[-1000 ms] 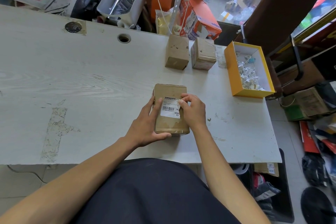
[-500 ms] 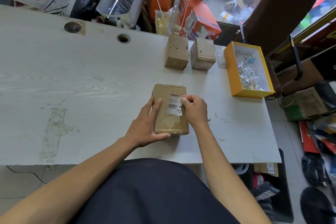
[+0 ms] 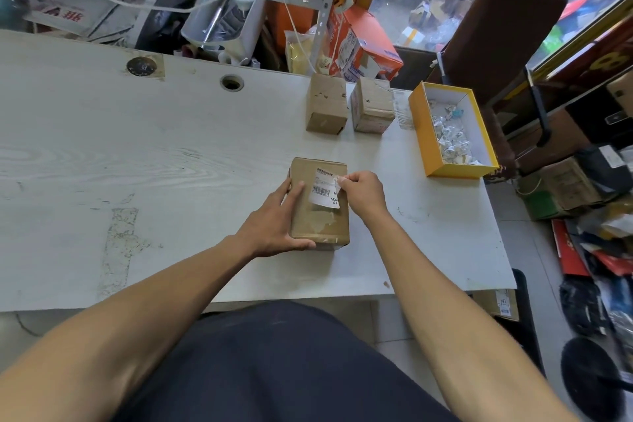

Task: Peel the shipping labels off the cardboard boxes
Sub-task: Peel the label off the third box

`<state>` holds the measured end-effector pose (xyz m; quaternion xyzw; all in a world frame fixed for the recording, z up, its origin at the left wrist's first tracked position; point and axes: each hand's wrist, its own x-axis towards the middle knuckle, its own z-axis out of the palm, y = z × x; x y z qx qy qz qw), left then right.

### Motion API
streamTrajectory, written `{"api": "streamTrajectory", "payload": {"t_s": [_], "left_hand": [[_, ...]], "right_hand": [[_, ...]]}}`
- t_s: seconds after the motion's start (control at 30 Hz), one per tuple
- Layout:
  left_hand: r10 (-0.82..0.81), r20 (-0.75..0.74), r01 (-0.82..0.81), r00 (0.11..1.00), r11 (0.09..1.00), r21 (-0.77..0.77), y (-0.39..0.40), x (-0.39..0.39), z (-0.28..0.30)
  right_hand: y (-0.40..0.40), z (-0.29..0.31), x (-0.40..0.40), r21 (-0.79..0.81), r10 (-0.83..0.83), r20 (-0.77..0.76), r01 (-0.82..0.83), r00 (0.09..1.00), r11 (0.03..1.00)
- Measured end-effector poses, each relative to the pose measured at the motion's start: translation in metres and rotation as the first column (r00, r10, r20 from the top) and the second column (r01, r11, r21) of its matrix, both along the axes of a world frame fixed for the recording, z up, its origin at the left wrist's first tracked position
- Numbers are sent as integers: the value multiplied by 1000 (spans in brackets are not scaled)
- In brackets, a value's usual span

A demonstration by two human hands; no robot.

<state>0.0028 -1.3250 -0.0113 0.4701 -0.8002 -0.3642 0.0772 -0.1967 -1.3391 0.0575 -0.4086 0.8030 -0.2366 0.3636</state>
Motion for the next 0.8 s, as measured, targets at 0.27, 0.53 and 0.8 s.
{"api": "streamTrajectory", "payload": {"t_s": [0.27, 0.53, 0.8], "left_hand": [[-96, 165, 96, 982, 995, 9, -25, 21, 38], [255, -130, -221, 958, 949, 226, -46, 30, 69], [357, -101, -324, 929, 914, 243, -53, 59, 76]], "right_hand": [[10, 9, 22, 92, 33, -74, -26, 997, 995], [3, 36, 52, 128, 100, 82, -110, 992, 986], [0, 45, 89, 138, 304, 97, -315, 948, 939]]}}
